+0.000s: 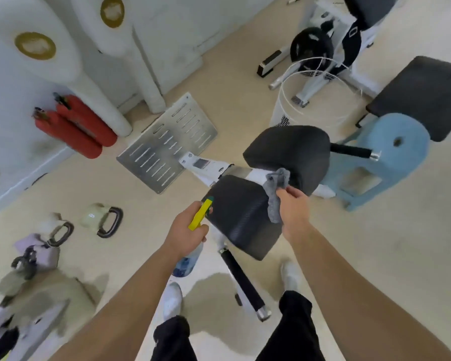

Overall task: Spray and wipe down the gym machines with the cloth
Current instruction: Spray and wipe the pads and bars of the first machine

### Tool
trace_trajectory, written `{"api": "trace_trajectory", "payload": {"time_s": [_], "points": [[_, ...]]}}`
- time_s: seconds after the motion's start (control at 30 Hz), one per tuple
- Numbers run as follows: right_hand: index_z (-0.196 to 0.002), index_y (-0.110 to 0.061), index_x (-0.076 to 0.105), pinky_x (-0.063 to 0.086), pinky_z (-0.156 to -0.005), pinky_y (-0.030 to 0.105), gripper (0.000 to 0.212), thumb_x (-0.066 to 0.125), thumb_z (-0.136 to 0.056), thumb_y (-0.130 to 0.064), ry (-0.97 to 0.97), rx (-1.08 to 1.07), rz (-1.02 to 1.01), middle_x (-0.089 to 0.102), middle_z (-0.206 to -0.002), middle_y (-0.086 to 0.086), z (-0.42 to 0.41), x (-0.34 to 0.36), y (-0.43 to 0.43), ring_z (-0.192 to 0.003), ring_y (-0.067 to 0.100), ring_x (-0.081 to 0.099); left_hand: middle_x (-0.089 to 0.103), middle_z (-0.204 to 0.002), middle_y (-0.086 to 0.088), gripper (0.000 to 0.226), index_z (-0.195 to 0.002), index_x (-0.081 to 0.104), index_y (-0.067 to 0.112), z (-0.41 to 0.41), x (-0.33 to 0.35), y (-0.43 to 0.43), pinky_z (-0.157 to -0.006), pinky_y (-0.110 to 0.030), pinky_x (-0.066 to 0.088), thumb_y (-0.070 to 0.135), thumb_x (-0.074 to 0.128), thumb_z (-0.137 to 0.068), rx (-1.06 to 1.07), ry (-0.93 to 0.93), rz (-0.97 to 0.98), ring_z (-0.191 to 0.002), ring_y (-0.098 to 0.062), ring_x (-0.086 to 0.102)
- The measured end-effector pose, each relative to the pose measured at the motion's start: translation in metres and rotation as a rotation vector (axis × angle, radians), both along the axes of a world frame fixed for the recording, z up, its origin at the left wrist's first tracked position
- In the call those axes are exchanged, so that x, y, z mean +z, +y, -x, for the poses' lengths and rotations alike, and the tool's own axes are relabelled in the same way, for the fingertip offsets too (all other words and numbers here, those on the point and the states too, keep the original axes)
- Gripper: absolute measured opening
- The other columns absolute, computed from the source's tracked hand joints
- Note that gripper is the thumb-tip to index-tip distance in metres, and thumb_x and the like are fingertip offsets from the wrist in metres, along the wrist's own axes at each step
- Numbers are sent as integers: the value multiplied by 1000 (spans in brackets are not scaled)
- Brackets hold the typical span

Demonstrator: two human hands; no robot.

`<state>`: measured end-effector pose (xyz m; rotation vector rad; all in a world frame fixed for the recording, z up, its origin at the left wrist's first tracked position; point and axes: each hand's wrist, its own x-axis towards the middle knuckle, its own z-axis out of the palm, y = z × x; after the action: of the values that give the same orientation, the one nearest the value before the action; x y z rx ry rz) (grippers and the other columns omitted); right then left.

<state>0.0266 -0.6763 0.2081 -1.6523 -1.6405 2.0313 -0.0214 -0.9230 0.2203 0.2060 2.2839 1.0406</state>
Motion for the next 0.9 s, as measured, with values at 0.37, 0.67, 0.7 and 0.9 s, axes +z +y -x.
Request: {"api": "trace_trajectory", "payload": {"time_s": [0.37, 0.67, 0.7, 0.9], "points": [[-121, -17, 66, 51, -77, 23, 29, 64, -93, -15, -101, -418, -272, 68, -99, -7, -61, -15, -113, -91, 11, 65, 65, -83, -13, 32, -107, 61, 23, 28, -47, -52, -59, -33, 58, -1, 57, -86, -354, -78, -34, -68, -30, 68], [-127, -22, 60, 51, -88, 28, 32, 62, -95, -26, -145, -73, -686, 59, -110, -8, -48, -23, -118, -98, 12, 61, 64, -76, -12, 4, -91, 59, 15, 41, -77, -52, -68, -48, 62, 12, 60, -94, -438, 0, -3, -68, -32, 67], [-132, -24, 57, 48, -92, 26, 36, 61, -96, -25, -147, 26, -764, 55, -115, -9, -46, -27, -114, -103, 10, 58, 65, -76, -11, 4, -91, 59, 16, 42, -78, -53, -68, -50, 61, 13, 60, -93, -442, 1, -9, -68, -32, 67], [-151, -23, 41, 26, -121, 43, 48, 46, -103, -27, -259, 869, -1131, 26, -162, 3, -16, -78, -90, -148, 26, 24, 66, -75, -1, 26, -96, 61, 26, 52, -84, -70, -64, -33, 60, 3, 56, -85, -405, -10, -58, -61, -19, 67]]}}
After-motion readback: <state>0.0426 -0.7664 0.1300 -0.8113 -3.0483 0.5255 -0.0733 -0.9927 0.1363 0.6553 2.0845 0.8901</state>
